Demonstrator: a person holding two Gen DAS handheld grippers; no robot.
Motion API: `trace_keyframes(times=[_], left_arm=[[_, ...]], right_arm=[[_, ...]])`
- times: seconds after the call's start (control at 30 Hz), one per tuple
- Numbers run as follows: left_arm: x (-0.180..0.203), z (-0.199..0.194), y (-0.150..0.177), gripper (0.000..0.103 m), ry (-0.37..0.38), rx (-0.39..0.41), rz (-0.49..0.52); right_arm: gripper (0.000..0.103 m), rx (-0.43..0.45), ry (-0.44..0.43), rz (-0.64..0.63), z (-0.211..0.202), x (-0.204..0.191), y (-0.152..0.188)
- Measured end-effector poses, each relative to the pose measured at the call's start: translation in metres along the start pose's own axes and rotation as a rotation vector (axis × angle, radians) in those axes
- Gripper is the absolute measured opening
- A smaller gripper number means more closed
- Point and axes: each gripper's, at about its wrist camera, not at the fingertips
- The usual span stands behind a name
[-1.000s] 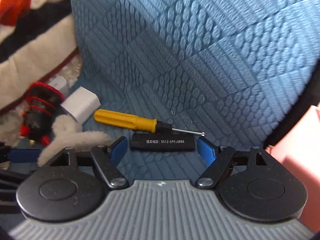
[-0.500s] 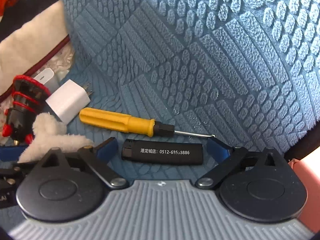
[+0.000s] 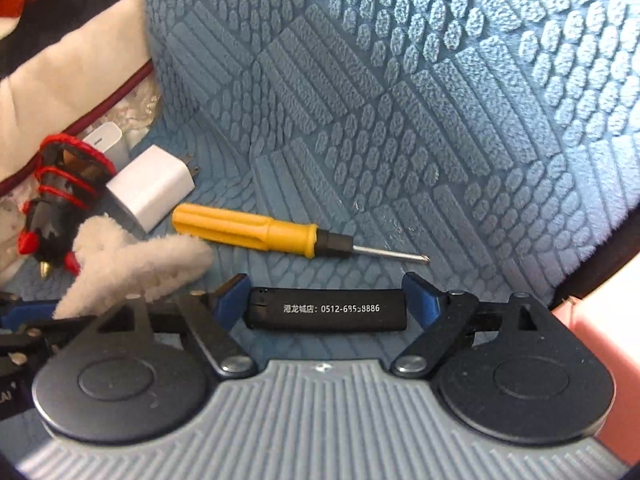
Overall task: Organize rigid objects
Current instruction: 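Lift the fluffy clip and USB stick and carry both toward the pink box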
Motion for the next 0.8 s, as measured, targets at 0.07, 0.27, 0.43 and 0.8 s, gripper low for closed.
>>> trace_keyframes(times=[0.07, 0.27, 0.43, 0.8], left_arm=[[0.000, -0.002, 0.003, 0.019, 0.008, 0.005, 0.002], [0.002, -0.012, 0.015, 0.017, 0.034, 0.023, -0.022], [0.000, -0.021, 0.026, 0.017, 0.054, 0.027, -0.050], [-0.009, -0.035, 0.039, 0.017, 0.057, 0.042, -0.096]], right_arm=[[0.085, -0.009, 0.019, 0.009, -0.010, -0.002, 0.006], [0.085, -0.030, 0.018, 0.076, -0.036, 0.009, 0.024], [0.085, -0.046, 0.042, 0.023, -0.046, 0.005, 0.042], [0.085, -0.042, 0.049, 0.068, -0.090, -0.001, 0.078]])
Point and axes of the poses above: each gripper's, at about its wrist camera, not at the fingertips, and z roughly the way its jaws point, x to its right, y to its underside, and after that the axes turned 8 degrees about z, right-handed
